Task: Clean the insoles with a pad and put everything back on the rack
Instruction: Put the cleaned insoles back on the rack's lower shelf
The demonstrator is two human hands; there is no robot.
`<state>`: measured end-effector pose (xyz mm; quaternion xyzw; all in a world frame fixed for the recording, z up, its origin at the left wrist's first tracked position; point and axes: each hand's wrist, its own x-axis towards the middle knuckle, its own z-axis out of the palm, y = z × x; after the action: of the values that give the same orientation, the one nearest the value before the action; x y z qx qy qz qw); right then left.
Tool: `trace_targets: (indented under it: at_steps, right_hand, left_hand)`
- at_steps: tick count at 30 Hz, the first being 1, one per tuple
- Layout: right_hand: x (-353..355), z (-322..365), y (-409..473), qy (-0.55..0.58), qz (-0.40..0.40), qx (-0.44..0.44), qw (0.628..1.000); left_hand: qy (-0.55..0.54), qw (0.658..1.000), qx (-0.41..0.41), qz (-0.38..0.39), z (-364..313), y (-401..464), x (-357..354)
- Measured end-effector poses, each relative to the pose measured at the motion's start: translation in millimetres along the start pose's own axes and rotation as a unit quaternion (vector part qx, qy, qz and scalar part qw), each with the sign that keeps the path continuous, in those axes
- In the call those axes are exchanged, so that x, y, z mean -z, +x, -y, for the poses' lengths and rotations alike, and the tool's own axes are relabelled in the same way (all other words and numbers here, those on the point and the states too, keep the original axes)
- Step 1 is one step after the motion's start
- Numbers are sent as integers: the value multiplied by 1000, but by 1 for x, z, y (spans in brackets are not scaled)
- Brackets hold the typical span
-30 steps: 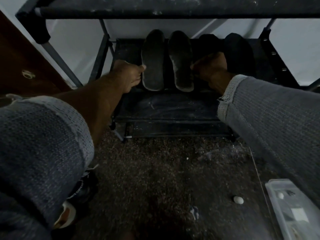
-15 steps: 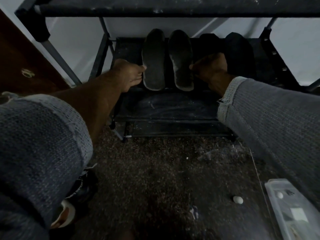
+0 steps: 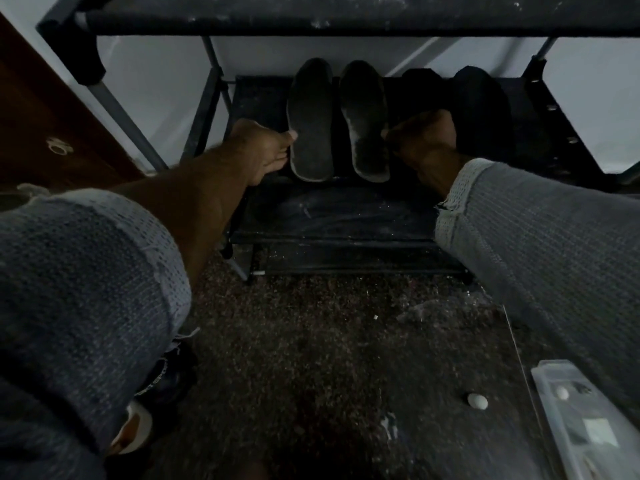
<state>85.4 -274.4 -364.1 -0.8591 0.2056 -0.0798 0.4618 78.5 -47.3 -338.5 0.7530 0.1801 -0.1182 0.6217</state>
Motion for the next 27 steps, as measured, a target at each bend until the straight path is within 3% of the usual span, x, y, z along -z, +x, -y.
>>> trace_targets:
  at_steps: [12,27]
  right_hand:
    - [9,3,0,16,75,-31,997]
    - [24,12,-28,102,68,-51,991]
  left_hand:
    - [-3,1000,9,-3,-3,-12,2]
    - [-58,998,4,-8,-4,-40,9]
